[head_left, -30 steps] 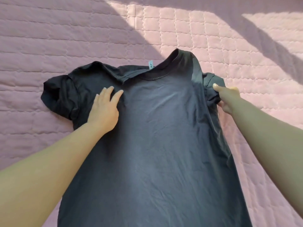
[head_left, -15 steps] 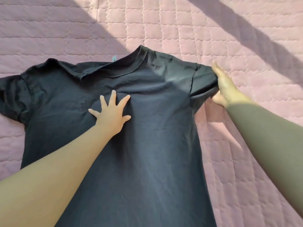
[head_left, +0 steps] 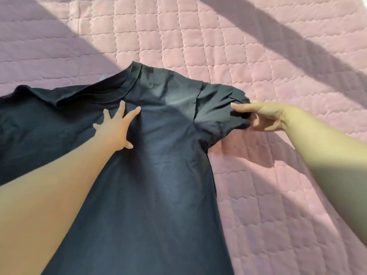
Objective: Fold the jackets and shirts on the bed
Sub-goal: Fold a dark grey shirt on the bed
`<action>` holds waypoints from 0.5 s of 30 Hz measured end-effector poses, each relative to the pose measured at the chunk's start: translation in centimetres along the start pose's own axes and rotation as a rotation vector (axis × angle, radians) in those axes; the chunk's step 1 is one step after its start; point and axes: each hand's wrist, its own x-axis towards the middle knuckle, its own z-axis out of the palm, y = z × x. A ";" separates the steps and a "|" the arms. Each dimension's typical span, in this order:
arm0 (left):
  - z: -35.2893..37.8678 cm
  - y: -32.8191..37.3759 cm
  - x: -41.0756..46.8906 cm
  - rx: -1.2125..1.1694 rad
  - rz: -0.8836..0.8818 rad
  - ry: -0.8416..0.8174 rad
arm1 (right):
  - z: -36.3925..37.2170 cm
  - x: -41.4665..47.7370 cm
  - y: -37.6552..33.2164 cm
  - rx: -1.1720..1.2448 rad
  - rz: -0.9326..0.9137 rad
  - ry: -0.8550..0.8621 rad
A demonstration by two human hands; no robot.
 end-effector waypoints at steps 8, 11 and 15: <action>-0.6 2.9 -0.8 -0.059 -0.096 0.042 | -1.4 1.0 2.5 0.452 -0.213 0.848; 0.3 6.6 -1.6 -0.163 0.146 0.264 | 0.0 0.7 3.8 0.234 0.080 0.754; 1.9 11.6 -2.2 -0.060 0.420 0.182 | 1.2 0.9 4.3 -0.072 0.132 0.722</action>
